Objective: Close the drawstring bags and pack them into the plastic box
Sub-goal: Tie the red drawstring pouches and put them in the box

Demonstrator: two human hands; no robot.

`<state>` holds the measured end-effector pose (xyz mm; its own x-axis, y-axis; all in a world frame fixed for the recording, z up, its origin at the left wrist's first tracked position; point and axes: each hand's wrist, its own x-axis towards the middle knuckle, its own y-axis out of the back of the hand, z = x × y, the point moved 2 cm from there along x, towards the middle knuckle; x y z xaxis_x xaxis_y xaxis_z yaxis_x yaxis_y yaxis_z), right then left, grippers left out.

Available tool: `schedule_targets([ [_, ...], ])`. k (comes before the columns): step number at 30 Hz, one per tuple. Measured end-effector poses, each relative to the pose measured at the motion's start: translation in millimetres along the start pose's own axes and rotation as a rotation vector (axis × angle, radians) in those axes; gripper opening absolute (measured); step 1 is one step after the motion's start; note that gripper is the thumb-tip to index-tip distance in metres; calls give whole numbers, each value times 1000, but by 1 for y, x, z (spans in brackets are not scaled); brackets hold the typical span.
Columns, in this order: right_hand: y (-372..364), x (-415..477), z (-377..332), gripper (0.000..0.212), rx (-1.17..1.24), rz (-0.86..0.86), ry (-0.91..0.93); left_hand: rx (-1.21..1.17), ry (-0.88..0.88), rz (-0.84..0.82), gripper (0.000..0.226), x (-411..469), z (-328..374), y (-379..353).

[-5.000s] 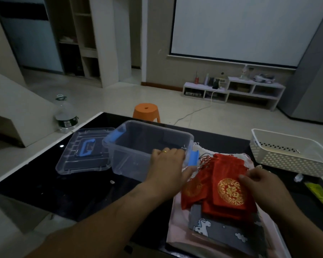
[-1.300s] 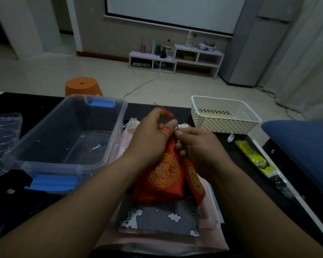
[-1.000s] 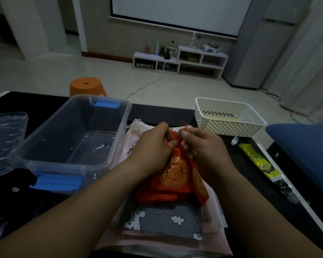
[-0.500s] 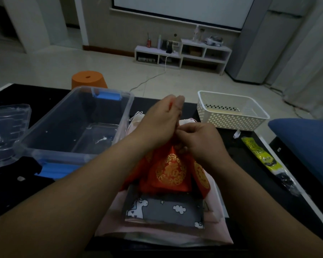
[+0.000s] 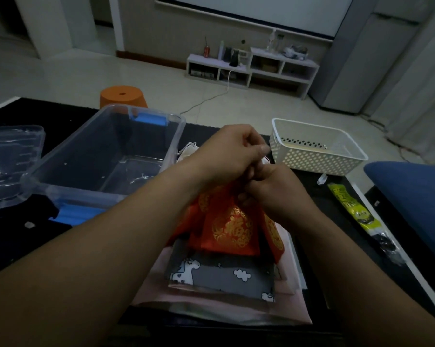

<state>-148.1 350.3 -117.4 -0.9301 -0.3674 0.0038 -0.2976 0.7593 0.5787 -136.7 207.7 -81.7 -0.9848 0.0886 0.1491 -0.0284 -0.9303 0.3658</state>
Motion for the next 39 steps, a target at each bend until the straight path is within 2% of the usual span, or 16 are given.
schedule_targets([
  [2,0,1,1,17,130,9,-27,-57,-52,15,24,-1,3,-2],
  [4,2,3,5,19,248,10,-51,-39,-131,203,36,-1,1,4],
  [6,8,4,10,25,299,33,-75,111,-169,370,28,-5,-3,13],
  [7,10,5,11,26,308,31,-83,202,-151,355,25,-8,-7,14],
  [11,15,3,14,25,288,-22,-87,501,-114,21,38,-22,-26,-3],
  [16,15,1,11,25,229,-30,-37,763,-227,23,32,-22,-30,2],
  [20,16,-2,10,26,145,-2,-7,880,-254,50,21,-23,-26,3],
  [24,17,-1,8,22,171,32,24,720,-231,85,20,-26,-27,7],
  [29,12,0,9,15,196,31,28,690,-194,123,15,-30,-33,8],
  [33,14,-1,8,13,156,89,41,559,-124,16,8,-31,-32,7],
  [36,13,-2,6,11,182,69,73,435,-62,-66,15,-31,-34,7],
  [39,13,-1,5,12,165,56,93,314,-17,-75,21,-30,-37,11],
])
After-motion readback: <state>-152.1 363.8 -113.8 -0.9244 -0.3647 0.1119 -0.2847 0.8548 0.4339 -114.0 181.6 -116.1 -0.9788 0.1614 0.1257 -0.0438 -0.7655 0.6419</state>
